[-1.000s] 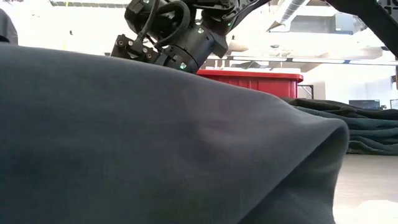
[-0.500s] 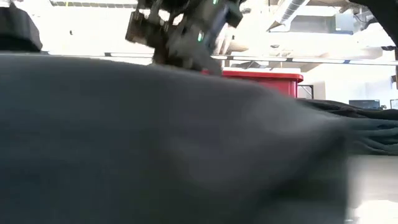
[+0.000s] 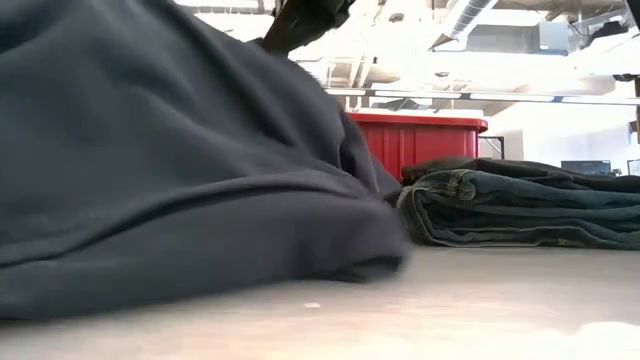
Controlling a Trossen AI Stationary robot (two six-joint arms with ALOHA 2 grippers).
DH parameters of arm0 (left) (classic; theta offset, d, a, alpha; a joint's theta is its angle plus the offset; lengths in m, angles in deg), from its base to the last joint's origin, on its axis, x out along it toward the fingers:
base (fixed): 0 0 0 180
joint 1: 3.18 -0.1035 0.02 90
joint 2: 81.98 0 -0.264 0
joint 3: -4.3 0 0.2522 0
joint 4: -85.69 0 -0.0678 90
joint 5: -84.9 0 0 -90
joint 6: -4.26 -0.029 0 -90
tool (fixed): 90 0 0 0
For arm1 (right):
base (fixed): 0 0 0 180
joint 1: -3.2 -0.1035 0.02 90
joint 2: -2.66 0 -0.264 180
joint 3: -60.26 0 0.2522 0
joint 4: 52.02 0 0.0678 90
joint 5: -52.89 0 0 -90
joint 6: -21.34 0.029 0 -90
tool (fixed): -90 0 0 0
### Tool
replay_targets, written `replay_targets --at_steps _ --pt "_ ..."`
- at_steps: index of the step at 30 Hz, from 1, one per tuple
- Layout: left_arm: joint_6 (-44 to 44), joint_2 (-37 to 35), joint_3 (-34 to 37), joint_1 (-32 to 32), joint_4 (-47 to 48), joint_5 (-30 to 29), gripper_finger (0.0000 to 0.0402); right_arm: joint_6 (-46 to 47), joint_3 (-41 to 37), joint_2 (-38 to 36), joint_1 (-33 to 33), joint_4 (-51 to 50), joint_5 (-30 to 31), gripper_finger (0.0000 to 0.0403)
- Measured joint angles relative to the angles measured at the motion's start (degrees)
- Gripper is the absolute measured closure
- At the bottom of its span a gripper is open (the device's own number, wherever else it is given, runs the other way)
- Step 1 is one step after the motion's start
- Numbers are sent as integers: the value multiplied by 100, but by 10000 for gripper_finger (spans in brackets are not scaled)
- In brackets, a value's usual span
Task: Fold Laundry from Bin
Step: Fold the black shorts
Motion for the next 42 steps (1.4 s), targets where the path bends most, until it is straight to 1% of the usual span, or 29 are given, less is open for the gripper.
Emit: replay_targets --at_steps 2,6,9,12,18,22,24,26,28,30,32,33,35,37,38,40,42 --pt "-101 -192 -151 -37 251 13 401 -43 0 -215 -4 -30 153 378" --pt "-265 -461 -550 -165 838 107 401 -292 0 -616 30 111 272 378" --pt "-600 -552 -964 -366 1255 292 401 -652 0 -806 51 331 597 378" --pt "-1005 -553 -1606 -663 1997 444 401 -1269 0 -916 102 429 878 378" --pt "-1859 -472 -3157 -1452 4097 383 402 -2599 2 -880 469 654 1603 378" --pt "-2523 -330 -4043 -2056 5149 337 401 -2913 5 -873 761 1170 1945 375" --pt "-2734 -230 -4344 -2317 5441 372 401 -2928 7 -878 828 1422 1997 377" --pt "-2850 -105 -4528 -2508 5570 555 401 -2901 7 -899 821 1434 2005 378" --pt "-2819 77 -4540 -2529 5622 823 401 -2557 7 -915 678 1073 2007 378" --pt "-2519 319 -4347 -2333 5647 1030 401 -1956 -120 -876 461 578 2005 378" --pt "-2020 611 -3893 -1920 5536 1073 401 -1211 -493 -779 160 288 1991 378" --pt "-1703 793 -3572 -1654 5387 1079 401 -900 -760 -675 -21 298 1977 378" --pt "-916 1217 -2792 -1110 4719 1243 401 -446 -1312 -419 -469 571 1962 378" --pt "-270 1813 -2077 -582 3657 1515 401 -67 -1763 -149 -992 969 1917 378" --pt "-45 2124 -1828 -320 3096 1654 401 74 -1929 -14 -1246 1234 1911 378" --pt "385 2828 -1589 112 2110 1715 401 252 -2124 274 -1736 1695 1887 378" --pt "811 3486 -1612 364 1524 1807 401 411 -2141 648 -2114 2023 1908 378"
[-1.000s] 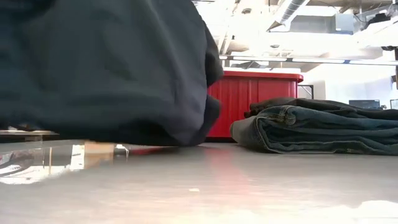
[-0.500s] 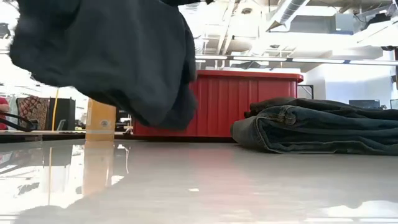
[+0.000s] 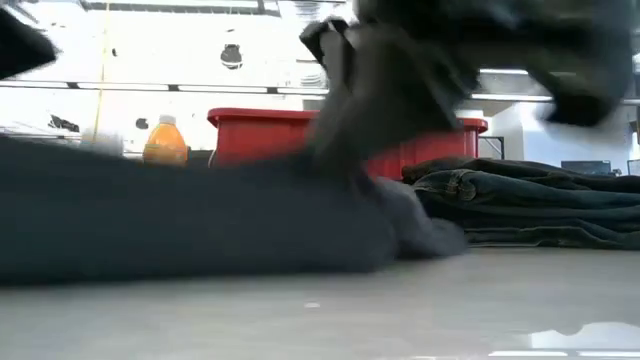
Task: Fold Laundry from Bin
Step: Fold the black shorts
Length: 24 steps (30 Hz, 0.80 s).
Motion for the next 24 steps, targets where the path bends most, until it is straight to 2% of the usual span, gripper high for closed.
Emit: replay_targets --at_steps 4,8,16,20,24 --pt "396 1033 -472 202 -196 309 401 389 -9 454 -412 717 87 365" --pt "401 1489 -1002 224 21 486 401 990 10 530 -535 754 131 330" --pt "679 1587 -1570 263 1214 611 401 2506 308 -116 -642 -610 -150 287" --pt "652 1589 -1832 291 1918 499 401 3016 294 -613 -711 -1139 41 264" --pt "847 1589 -2043 361 2930 298 401 3554 -66 -871 -647 -1150 404 240"
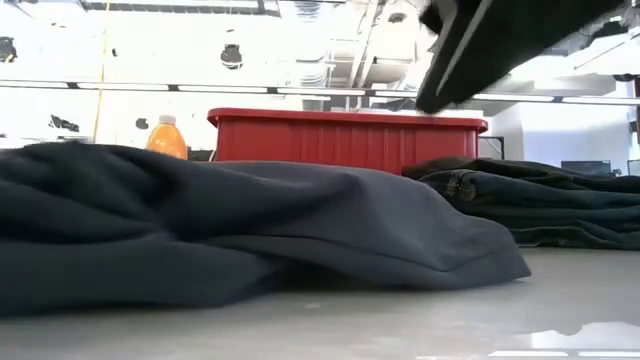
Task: Fold Laundry from Bin
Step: Fold the black shorts
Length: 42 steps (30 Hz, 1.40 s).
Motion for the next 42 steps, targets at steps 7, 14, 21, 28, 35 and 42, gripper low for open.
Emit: replay_targets --at_steps 7,14,21,28,35,42 --pt "439 0 -18 368 1032 -521 398 138 -705 4 63 726 53 194" --pt "506 -2 -19 440 1515 -161 338 -686 -744 -28 204 1677 124 162" --pt "164 -53 -373 531 2067 -369 278 -1019 -729 355 533 2690 -562 162" --pt "111 -85 -569 616 2168 -1116 268 -1086 -732 925 602 2922 -1036 163" --pt "295 -83 358 258 1327 -1932 268 -208 -731 867 575 2641 -2173 163" --pt "-220 -83 1142 -260 193 -2209 268 622 -733 276 336 1542 -2547 163"
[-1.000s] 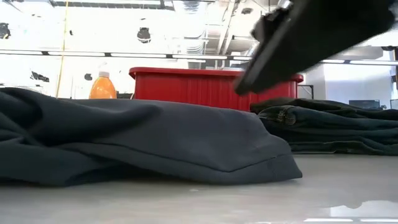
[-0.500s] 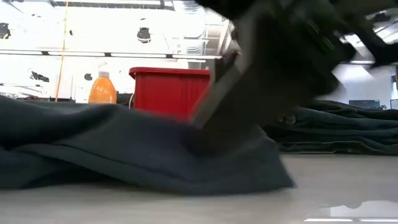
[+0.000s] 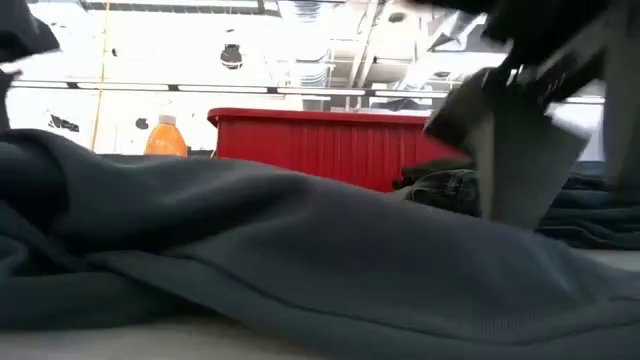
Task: Fold Laundry from Bin
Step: Fold the black shorts
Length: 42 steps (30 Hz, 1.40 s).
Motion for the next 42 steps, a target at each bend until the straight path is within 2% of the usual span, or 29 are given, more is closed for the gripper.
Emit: replay_targets --at_steps 4,6,10,12,14,17,22,28,34,38,42 --pt "-489 1 51 -177 -206 -57 268 9 0 -450 -147 -169 568 163" --pt "-619 -86 31 -225 -114 -69 268 -157 0 -677 -183 -110 1124 163" --pt "-542 -753 48 -248 -35 -256 268 -542 0 -878 -146 -54 2662 163" --pt "-288 -1186 58 -169 -7 -532 268 -731 0 -836 5 2 2958 163" --pt "263 -1671 57 -73 7 -883 268 -780 0 -757 192 133 2927 163" --pt "1588 -2411 184 14 79 -1204 268 -784 0 -616 431 371 2721 163" --pt "2578 -3506 951 20 95 -596 268 -967 -3 -471 568 802 2384 163" --pt "3738 -4783 2317 18 101 -190 268 -1250 -7 -453 543 970 2340 163" --pt "5315 -5638 3257 -55 47 582 268 -1401 -7 -450 430 951 2341 163" --pt "5124 -5751 3397 -74 -146 909 268 -1507 -7 -450 381 941 2337 163" --pt "4731 -5725 3364 -76 -208 919 268 -1595 -4 -450 393 959 2343 163"
